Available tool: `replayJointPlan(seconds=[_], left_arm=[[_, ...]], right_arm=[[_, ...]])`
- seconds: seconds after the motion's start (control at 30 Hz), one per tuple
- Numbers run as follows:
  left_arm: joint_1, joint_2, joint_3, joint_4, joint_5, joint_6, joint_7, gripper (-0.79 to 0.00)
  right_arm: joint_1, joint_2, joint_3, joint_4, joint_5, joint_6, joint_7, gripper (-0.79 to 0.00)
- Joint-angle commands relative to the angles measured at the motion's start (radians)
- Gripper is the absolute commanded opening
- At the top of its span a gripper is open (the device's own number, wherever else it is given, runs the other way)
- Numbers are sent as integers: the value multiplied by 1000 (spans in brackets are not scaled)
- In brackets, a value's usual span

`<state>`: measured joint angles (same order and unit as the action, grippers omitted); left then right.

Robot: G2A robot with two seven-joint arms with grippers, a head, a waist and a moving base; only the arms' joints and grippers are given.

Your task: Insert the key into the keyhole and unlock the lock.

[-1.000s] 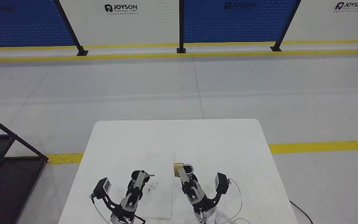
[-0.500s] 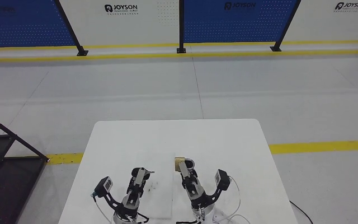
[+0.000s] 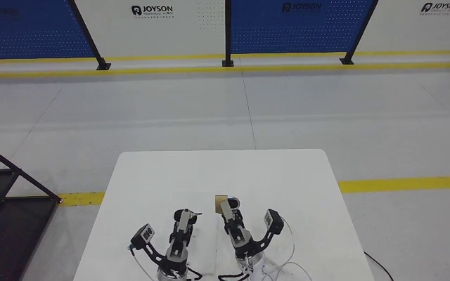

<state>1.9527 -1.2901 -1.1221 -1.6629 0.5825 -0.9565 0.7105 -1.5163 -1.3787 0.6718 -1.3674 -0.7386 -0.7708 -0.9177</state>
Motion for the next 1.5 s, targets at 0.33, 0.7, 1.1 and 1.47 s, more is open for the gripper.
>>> replayJointPlan(seconds=[0.33, 0.7, 1.1, 1.47], left_arm=[[-21, -27, 43, -9, 47, 101, 70, -785], [-57, -48, 84, 20, 81, 172, 98, -785], [-67, -58, 92, 23, 89, 180, 114, -785], [-68, -63, 86, 26, 84, 173, 121, -785]], right_arm=[[10, -3, -10, 17, -24, 7, -27, -785], [10, -3, -10, 17, -24, 7, -27, -785], [10, -3, -10, 17, -24, 7, -27, -785], [10, -3, -10, 17, -24, 7, -27, -785]])
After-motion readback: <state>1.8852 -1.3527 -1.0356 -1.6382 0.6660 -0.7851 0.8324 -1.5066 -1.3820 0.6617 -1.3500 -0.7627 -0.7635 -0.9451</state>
